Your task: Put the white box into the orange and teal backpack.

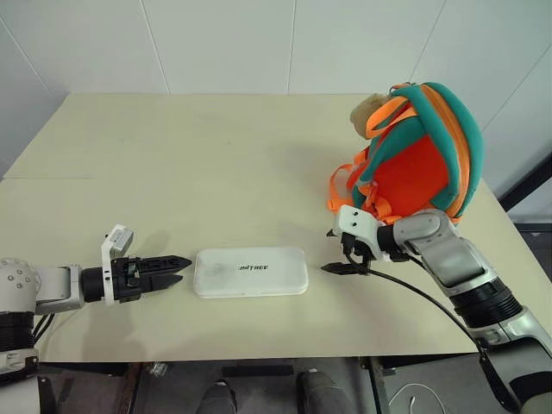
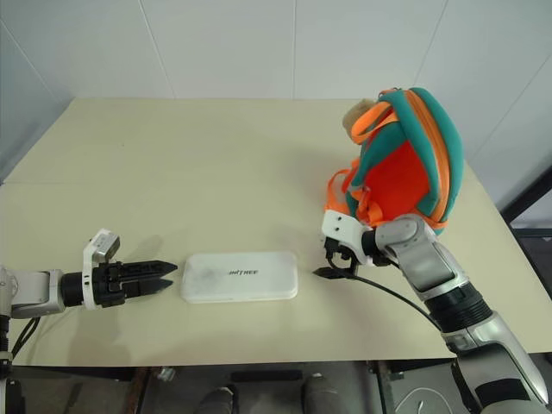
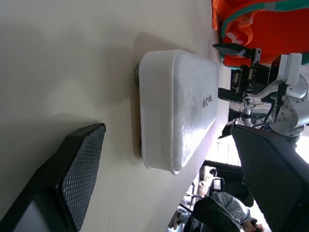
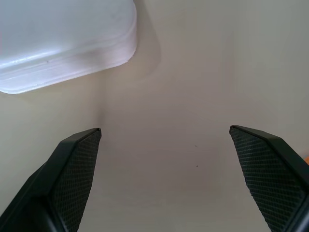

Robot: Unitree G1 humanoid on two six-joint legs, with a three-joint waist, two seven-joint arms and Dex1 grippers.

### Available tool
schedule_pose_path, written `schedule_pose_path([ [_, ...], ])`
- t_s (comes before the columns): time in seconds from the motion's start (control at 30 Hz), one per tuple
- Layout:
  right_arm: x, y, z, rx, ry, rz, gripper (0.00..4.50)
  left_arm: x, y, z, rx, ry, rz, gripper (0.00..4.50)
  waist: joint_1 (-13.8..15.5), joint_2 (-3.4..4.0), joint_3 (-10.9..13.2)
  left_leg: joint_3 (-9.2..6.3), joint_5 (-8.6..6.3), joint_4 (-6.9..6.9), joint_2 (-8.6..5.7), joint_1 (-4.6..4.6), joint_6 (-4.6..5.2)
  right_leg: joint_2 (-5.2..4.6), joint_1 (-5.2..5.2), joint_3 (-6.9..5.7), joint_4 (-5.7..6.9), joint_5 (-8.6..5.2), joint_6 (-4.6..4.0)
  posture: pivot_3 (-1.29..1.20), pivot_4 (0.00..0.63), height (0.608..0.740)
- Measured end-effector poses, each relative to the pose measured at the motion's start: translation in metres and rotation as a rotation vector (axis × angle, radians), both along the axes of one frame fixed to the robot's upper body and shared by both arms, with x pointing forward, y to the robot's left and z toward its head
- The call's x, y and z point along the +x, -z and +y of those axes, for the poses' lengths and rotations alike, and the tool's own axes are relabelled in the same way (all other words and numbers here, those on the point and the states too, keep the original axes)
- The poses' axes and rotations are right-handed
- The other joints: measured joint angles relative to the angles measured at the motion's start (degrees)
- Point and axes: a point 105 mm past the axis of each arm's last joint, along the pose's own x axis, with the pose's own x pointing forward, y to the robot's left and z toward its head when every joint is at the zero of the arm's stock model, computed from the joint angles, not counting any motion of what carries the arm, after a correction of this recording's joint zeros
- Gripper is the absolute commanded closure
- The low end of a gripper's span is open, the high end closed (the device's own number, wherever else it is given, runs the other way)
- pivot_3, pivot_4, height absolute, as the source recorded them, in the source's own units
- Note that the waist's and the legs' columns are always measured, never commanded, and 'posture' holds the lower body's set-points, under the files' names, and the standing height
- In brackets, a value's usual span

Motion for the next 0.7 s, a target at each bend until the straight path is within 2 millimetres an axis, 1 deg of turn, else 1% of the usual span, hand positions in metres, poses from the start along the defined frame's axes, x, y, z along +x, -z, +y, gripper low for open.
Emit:
schedule_pose_path([
  [0.3,-0.002,0.003,0.011,0.029,-0.008,0.002,0.0,0.006,0.0,-0.006,-0.004,0.013,0.006,0.04,0.3,0.0,0.0,0.0,0.01,0.11,-0.01,0.01,-0.01,0.0,0.04,0.0,0.07,0.0,0.01,0.0,0.15,0.74],
  [0.43,-0.003,0.003,0.018,0.045,-0.02,0.001,0.0,0.01,0.001,-0.016,0.003,0.049,0.008,0.04,1.1,0.01,0.0,0.0,0.01,0.15,-0.02,0.01,-0.01,0.0,0.06,0.0,0.06,0.01,0.02,0.0,0.15,0.74],
  [0.57,-0.002,0.003,0.02,0.049,-0.021,-0.001,0.0,0.013,0.002,-0.022,0.006,0.067,0.007,0.04,1.6,0.01,0.0,0.0,0.01,0.16,-0.03,0.01,-0.01,0.0,0.08,0.0,0.05,0.01,0.02,0.0,0.15,0.74],
  [0.7,-0.001,0.002,0.026,0.062,-0.037,-0.01,0.0,0.017,0.004,-0.035,-0.001,0.101,-0.006,0.04,1.8,0.02,0.0,0.0,0.0,0.32,-0.05,0.02,-0.01,0.0,0.17,0.0,0.05,0.04,0.07,0.0,0.15,0.74],
])
